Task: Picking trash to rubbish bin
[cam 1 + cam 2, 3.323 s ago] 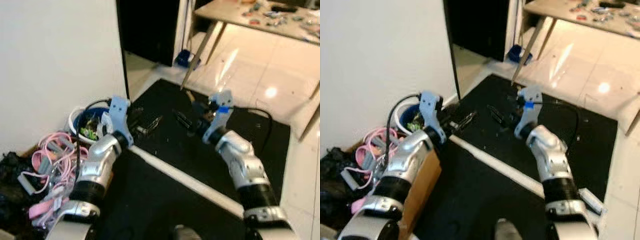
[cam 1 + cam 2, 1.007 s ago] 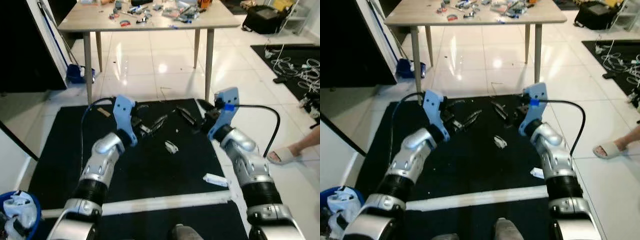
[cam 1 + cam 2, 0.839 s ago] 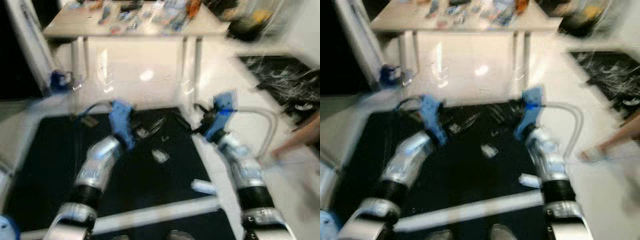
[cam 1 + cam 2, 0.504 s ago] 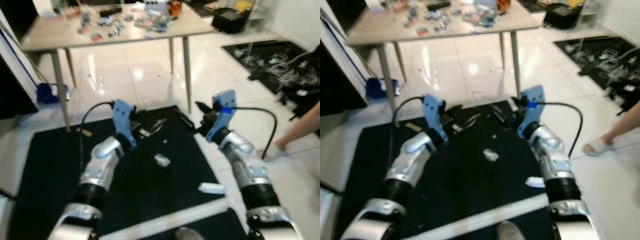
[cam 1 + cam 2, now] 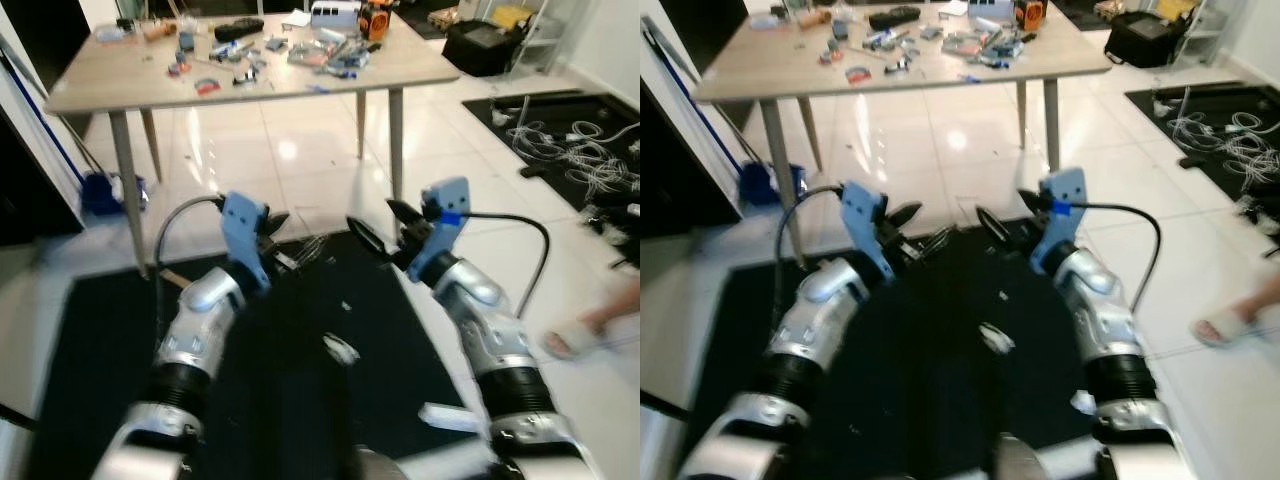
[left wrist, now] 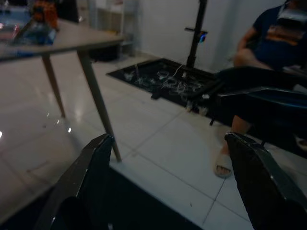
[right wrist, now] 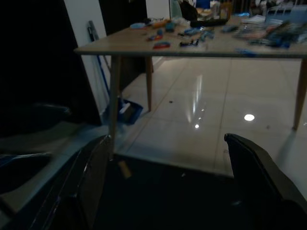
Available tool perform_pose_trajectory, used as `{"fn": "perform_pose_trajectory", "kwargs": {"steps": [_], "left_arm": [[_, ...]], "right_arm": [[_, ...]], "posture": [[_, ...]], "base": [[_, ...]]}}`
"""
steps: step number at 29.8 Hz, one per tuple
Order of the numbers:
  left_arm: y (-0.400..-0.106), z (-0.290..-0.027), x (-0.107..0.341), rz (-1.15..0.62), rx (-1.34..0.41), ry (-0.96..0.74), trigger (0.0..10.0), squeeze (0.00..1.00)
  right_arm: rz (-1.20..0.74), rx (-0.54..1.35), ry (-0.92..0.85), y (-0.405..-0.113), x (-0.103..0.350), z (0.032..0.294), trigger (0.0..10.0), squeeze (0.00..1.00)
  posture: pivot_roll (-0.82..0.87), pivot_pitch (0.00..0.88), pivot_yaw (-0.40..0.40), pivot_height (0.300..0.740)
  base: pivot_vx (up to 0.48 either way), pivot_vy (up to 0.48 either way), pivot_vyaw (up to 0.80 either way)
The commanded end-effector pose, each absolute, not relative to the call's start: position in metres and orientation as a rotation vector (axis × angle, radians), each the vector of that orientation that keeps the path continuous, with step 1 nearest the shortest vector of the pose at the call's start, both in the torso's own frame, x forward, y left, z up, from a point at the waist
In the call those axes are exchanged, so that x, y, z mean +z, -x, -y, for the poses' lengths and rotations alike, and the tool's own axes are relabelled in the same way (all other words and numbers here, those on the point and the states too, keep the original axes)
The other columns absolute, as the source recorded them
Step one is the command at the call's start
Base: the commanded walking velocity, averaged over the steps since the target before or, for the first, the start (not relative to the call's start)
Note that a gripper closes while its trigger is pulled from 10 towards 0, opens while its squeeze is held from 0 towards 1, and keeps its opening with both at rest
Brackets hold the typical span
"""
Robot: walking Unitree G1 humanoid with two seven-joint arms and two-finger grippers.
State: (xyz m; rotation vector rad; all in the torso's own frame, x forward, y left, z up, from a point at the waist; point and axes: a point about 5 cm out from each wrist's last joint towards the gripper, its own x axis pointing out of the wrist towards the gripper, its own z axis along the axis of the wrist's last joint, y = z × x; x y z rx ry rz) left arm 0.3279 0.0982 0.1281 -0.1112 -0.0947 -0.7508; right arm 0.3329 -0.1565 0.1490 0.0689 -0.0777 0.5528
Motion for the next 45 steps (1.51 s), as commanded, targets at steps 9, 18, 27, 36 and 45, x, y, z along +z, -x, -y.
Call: {"fn": "perform_pose_trajectory", "kwargs": {"steps": [9,18,27,36,45], "left_arm": [[-0.327,-0.103,0.125,0.084,-0.742,0.096,10.0,0.00],[-0.327,-0.103,0.126,0.089,-0.735,0.094,10.0,0.00],[-0.337,-0.125,0.126,0.091,-0.527,0.053,10.0,0.00],[-0.346,-0.150,0.132,0.099,-0.357,0.023,10.0,0.00],[-0.349,-0.152,0.131,0.098,-0.305,0.000,10.0,0.00]], "right_arm": [[0.087,0.562,-0.077,-0.332,0.149,0.152,10.0,0.00],[0.095,0.545,-0.092,-0.332,0.150,0.154,10.0,0.00],[0.099,0.323,-0.031,-0.342,0.153,0.183,10.0,0.00],[0.106,0.120,0.005,-0.347,0.157,0.214,10.0,0.00],[0.166,0.215,-0.037,-0.344,0.161,0.204,10.0,1.00]], "posture": [[-0.09,0.000,0.024,0.740],[-0.09,0.000,0.023,0.740],[-0.09,0.000,0.022,0.740],[-0.09,0.000,0.024,0.740],[-0.09,0.000,0.022,0.740]], "base": [[0.480,0.000,0.00],[0.480,0.000,0.00],[0.480,0.000,0.00],[0.480,0.000,0.00],[0.480,0.000,0.00]]}}
